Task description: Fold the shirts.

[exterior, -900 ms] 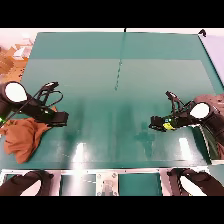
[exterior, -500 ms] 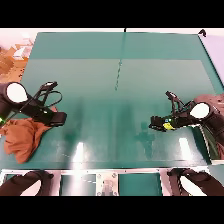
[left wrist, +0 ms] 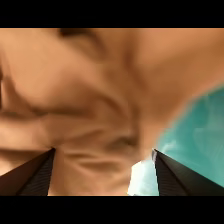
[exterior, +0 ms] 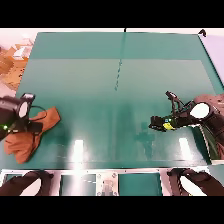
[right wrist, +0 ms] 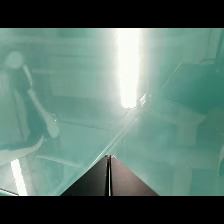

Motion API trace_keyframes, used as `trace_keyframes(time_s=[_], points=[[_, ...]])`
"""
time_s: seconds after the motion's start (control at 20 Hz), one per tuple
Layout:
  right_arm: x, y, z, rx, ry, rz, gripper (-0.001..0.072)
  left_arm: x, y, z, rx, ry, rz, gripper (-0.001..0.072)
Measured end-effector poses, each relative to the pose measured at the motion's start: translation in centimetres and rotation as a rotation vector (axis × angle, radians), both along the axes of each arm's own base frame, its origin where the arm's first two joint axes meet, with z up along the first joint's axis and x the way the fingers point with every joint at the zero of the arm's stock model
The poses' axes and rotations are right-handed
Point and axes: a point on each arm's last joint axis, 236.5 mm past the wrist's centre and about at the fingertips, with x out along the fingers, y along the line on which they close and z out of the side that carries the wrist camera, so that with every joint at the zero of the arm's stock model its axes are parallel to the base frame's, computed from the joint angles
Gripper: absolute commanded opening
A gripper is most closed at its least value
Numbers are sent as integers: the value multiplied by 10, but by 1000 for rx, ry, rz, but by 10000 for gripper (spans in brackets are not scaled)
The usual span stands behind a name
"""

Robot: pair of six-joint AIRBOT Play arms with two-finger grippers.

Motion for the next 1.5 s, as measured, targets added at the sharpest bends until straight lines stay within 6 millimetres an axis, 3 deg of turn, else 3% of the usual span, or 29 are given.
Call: trace_keyframes(time_s=[0.05,0.1,0.15,0.3,0.4,0.5,0.6,0.75,0.9,1.0,1.1,1.15,1.2,1.25,1.35,1.45,1.5], points=[[0,0,0,0,0,0,20,-8,9,-10,10,9,24,505],[0,0,0,0,0,0,20,-16,17,-18,14,16,49,63],[0,0,0,0,0,0,20,-21,24,-24,18,15,70,26],[0,0,0,0,0,0,20,-19,30,-25,3,-4,98,25],[0,0,0,0,0,0,20,-1,23,-10,-46,-50,92,25],[0,0,0,0,0,0,20,31,2,19,-156,-131,74,25],[0,0,0,0,-1,-1,20,67,-32,60,-277,-241,20,25],[1,0,0,-1,-3,-1,20,116,-114,134,-477,-429,-161,25],[1,0,0,-1,-3,-1,20,137,-203,187,-654,-575,-356,25],[1,0,0,-1,-3,-1,20,142,-256,203,-742,-623,-455,27],[1,0,0,-1,-3,-1,20,144,-302,199,-808,-620,-526,29],[1,0,0,0,-3,-1,20,144,-319,190,-824,-596,-550,124],[1,0,0,-1,-3,-1,21,144,-335,177,-837,-565,-565,482],[1,0,0,0,-3,-1,47,144,-348,163,-845,-532,-575,706],[2,-1,1,0,-6,-5,308,143,-365,133,-849,-457,-579,720],[10,-6,8,0,-25,-22,359,147,-364,118,-838,-409,-561,720],[17,-10,15,0,-46,-33,440,151,-353,115,-816,-389,-549,720]])
